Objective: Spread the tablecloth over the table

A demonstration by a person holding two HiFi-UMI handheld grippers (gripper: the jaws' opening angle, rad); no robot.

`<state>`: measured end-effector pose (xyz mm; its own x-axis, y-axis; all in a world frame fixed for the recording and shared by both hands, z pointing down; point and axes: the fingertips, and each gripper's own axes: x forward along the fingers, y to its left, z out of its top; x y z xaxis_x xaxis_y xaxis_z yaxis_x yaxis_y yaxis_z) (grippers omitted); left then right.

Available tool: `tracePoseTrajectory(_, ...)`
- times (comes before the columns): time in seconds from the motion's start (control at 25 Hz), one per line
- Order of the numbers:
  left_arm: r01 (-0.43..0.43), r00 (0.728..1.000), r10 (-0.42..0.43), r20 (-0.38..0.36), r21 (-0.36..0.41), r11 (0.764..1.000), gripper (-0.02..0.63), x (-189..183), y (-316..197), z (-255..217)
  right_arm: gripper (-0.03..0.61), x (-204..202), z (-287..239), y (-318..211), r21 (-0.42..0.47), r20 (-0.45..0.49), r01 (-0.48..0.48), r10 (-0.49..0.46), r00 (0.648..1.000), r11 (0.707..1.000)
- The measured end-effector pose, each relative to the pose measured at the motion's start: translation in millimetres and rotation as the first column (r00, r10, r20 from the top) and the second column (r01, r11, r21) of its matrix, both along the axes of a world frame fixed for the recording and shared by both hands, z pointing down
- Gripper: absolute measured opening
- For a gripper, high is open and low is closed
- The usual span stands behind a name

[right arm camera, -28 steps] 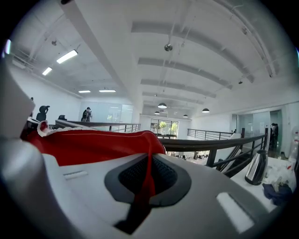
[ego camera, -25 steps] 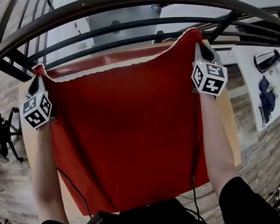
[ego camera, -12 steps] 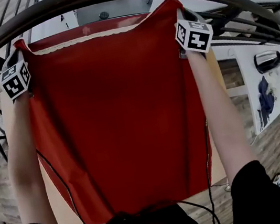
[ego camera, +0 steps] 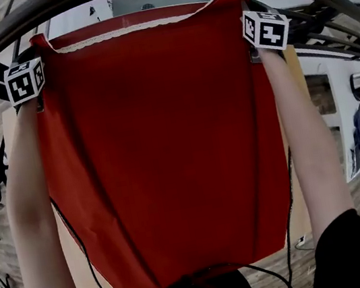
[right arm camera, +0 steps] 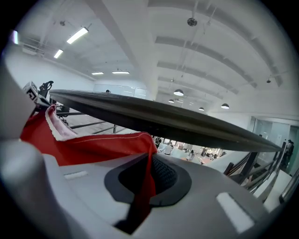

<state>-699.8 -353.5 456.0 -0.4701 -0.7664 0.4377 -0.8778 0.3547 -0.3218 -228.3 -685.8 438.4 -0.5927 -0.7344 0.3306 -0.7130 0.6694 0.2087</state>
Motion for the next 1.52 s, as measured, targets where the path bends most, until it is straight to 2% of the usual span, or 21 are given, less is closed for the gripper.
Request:
tracePoseTrajectory(0.08,0.009,1.000,-0.009,-0.026,0.011,1.000,0.074,1.4,1.2,5.1,0.017,-2.3,11.6,3.3,-0.033,0.006,0.017,-0.017,1.000,0.999)
tracePoseTrajectory(0.12,0.014,0.999,-0.014,-0.050,0.016,1.000,0.161,2.5,2.9,9.1,0.031,-3.6,19.1,7.7,-0.055,-0.001,0.035,-0.035,0.999,0.998)
tracePoseTrajectory(0.16,0.017,0.997,-0.016,-0.075,0.015,1.000,0.262,4.1,5.2,15.5,0.110,-4.2,27.6,13.5,-0.080,-0.018,0.060,-0.062,0.998,0.995)
tracePoseTrajectory(0.2,0.015,0.996,-0.014,-0.092,0.006,1.000,0.326,6.9,7.7,22.4,0.188,-3.6,36.2,19.9,-0.105,-0.041,0.086,-0.091,0.995,0.991)
tracePoseTrajectory(0.24,0.008,0.995,-0.009,-0.097,-0.008,1.000,0.334,11.0,10.4,27.5,0.212,-1.6,43.5,25.6,-0.123,-0.068,0.106,-0.115,0.991,0.987)
tracePoseTrajectory(0.32,-0.013,0.996,0.010,-0.092,-0.032,0.999,0.334,22.0,13.7,33.5,0.212,7.6,53.3,33.2,-0.139,-0.116,0.117,-0.133,0.984,0.983)
tracePoseTrajectory(0.44,-0.053,0.994,0.049,-0.095,-0.039,0.998,0.330,43.0,15.8,40.1,0.210,23.1,58.1,41.8,-0.163,-0.141,0.103,-0.127,0.982,0.981)
tracePoseTrajectory(0.6,-0.125,0.985,0.123,-0.121,-0.016,0.992,0.267,85.8,25.5,45.9,0.057,41.4,66.0,72.3,-0.188,-0.141,0.128,-0.155,0.978,0.974)
tracePoseTrajectory(0.76,-0.202,0.962,0.201,-0.182,0.014,0.979,0.197,147.8,50.4,62.4,0.011,70.8,88.3,129.5,-0.225,-0.134,0.170,-0.204,0.970,0.959)
tracePoseTrajectory(0.84,-0.220,0.948,0.224,-0.227,0.042,0.975,0.178,176.3,65.5,71.1,0.009,80.3,91.5,161.7,-0.240,-0.076,0.183,-0.206,0.976,0.953)
tracePoseTrajectory(1.0,-0.224,0.925,0.248,-0.289,0.115,0.968,0.056,234.1,99.8,72.3,0.009,100.3,86.3,237.2,-0.255,0.030,0.205,-0.205,0.978,0.945)
tracePoseTrajectory(1.08,-0.244,0.910,0.279,-0.307,0.148,0.959,0.016,267.0,115.4,64.4,0.009,110.2,82.0,277.0,-0.260,0.059,0.216,-0.208,0.976,0.941)
tracePoseTrajectory(1.24,-0.303,0.872,0.351,-0.340,0.189,0.934,0.006,336.4,155.6,45.4,0.009,126.2,67.0,360.1,-0.274,0.125,0.231,-0.204,0.971,0.934)
tracePoseTrajectory(1.36,-0.358,0.836,0.414,-0.361,0.214,0.909,0.005,387.1,187.4,26.8,0.009,141.6,53.0,416.3,-0.266,0.139,0.239,-0.208,0.968,0.934)
tracePoseTrajectory(1.52,-0.423,0.804,0.487,-0.342,0.246,0.872,0.005,442.1,224.9,1.8,0.009,169.2,34.5,472.0,-0.254,0.152,0.222,-0.188,0.970,0.941)
